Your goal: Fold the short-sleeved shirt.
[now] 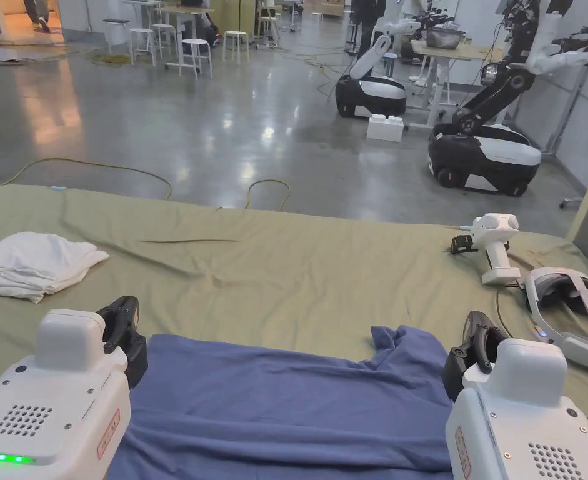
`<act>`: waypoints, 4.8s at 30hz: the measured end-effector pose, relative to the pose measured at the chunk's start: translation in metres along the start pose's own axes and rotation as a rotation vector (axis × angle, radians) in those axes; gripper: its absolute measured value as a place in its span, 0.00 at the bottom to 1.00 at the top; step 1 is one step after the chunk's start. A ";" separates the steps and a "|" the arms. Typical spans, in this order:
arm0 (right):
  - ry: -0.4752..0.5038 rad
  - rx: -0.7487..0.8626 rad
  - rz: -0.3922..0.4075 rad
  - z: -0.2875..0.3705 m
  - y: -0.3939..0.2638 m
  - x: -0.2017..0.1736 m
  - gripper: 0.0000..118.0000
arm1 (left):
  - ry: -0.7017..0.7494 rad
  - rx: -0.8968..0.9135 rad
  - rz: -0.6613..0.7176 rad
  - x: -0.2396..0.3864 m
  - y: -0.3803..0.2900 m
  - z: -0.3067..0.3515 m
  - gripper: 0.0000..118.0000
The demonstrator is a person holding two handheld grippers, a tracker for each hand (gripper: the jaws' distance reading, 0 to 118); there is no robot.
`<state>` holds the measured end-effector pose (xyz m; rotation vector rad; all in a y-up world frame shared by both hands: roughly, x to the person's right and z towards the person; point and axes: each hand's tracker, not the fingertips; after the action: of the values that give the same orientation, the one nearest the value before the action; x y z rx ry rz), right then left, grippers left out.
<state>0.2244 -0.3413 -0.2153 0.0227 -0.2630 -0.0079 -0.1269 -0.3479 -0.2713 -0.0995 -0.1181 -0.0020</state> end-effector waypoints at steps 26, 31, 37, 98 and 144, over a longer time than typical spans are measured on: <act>0.009 -0.237 0.063 0.001 -0.062 0.023 0.00 | 0.043 -1.120 0.133 -0.104 -0.164 -0.122 0.53; -0.006 -0.291 0.065 -0.002 -0.070 0.033 0.00 | 0.092 -1.131 0.089 -0.089 -0.172 -0.121 0.45; -0.033 -0.484 0.096 -0.023 -0.091 0.065 0.01 | 0.039 -1.115 0.011 -0.078 -0.167 -0.116 0.10; -0.019 -0.961 0.182 0.061 -0.151 0.111 0.52 | 0.082 -0.939 0.112 -0.116 -0.163 0.036 0.38; 0.090 -0.244 0.057 -0.040 -0.035 -0.017 0.00 | -0.046 -0.923 0.122 -0.105 -0.096 -0.212 0.32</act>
<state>0.2177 -0.3748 -0.2587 -0.2262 -0.1712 0.0178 -0.2071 -0.4647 -0.4834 -1.0290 -0.1493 0.0687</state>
